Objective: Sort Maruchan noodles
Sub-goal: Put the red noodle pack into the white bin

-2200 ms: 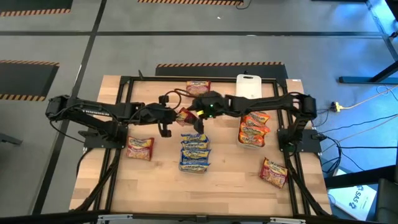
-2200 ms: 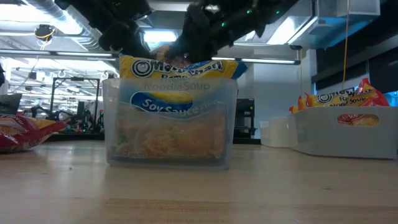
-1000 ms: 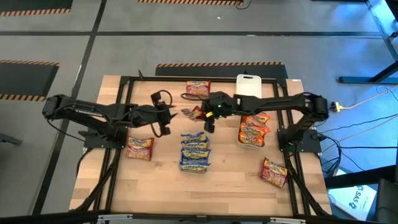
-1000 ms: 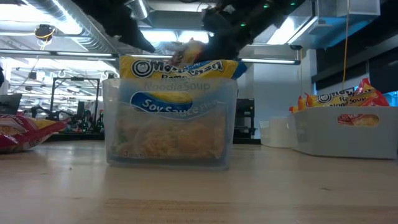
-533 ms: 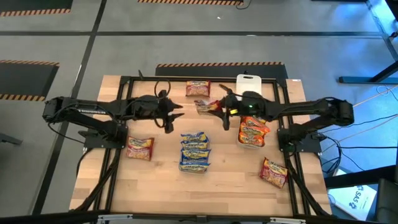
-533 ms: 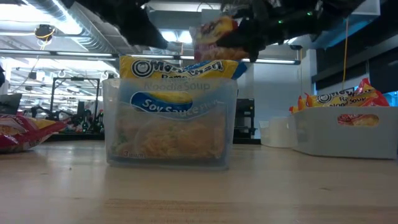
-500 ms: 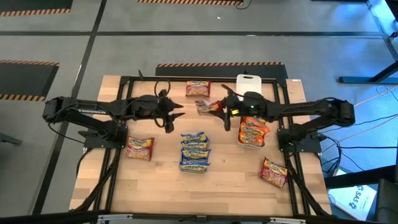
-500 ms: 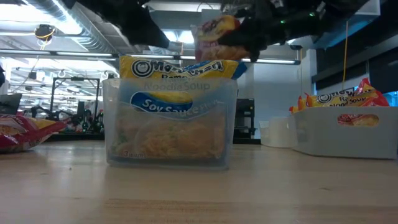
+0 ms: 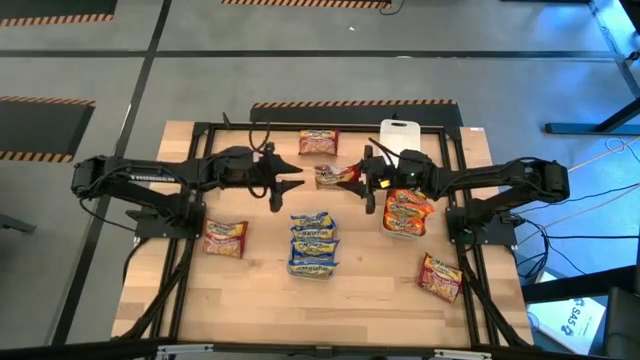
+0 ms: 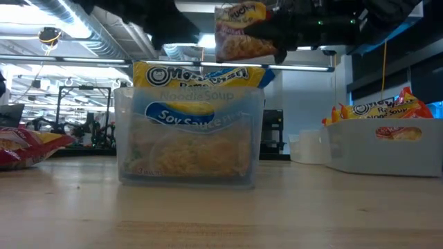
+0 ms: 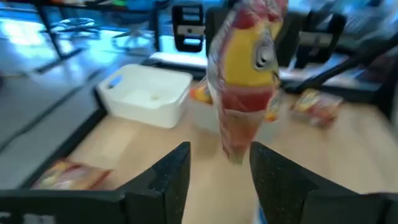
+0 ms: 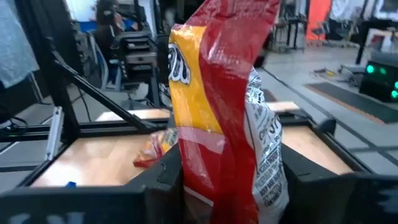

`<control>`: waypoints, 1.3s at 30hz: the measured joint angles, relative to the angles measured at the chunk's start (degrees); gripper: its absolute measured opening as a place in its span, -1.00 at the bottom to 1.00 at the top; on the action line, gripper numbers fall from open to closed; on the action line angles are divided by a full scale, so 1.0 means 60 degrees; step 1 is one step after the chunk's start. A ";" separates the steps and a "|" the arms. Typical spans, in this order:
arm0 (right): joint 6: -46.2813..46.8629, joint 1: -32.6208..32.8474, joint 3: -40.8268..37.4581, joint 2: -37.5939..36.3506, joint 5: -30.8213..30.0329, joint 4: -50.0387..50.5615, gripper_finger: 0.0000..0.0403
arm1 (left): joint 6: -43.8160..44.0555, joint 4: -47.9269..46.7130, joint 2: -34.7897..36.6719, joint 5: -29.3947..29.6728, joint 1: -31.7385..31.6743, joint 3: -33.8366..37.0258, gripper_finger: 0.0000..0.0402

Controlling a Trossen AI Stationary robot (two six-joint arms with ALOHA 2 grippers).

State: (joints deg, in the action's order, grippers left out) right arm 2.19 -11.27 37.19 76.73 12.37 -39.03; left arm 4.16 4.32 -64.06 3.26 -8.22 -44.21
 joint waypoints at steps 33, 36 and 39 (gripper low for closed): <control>0.0236 0.0321 0.0933 0.1439 0.0134 -0.1760 -0.23 | -0.0101 0.3360 -0.2206 -0.2028 -0.0292 0.0000 -0.27; 0.0238 0.0321 0.0933 0.1439 0.0146 -0.1769 -0.23 | -0.0218 0.3385 -0.2188 -0.2031 -0.0292 0.0000 -0.41; 0.0443 0.0324 0.0933 0.1439 0.0030 -0.1762 -0.23 | -0.0233 0.3394 -0.2188 -0.2033 -0.0292 0.0000 -0.49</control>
State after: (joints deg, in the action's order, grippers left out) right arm 4.85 -9.32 42.78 85.36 12.55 -49.60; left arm 2.76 24.69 -77.19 -8.94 -9.98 -44.21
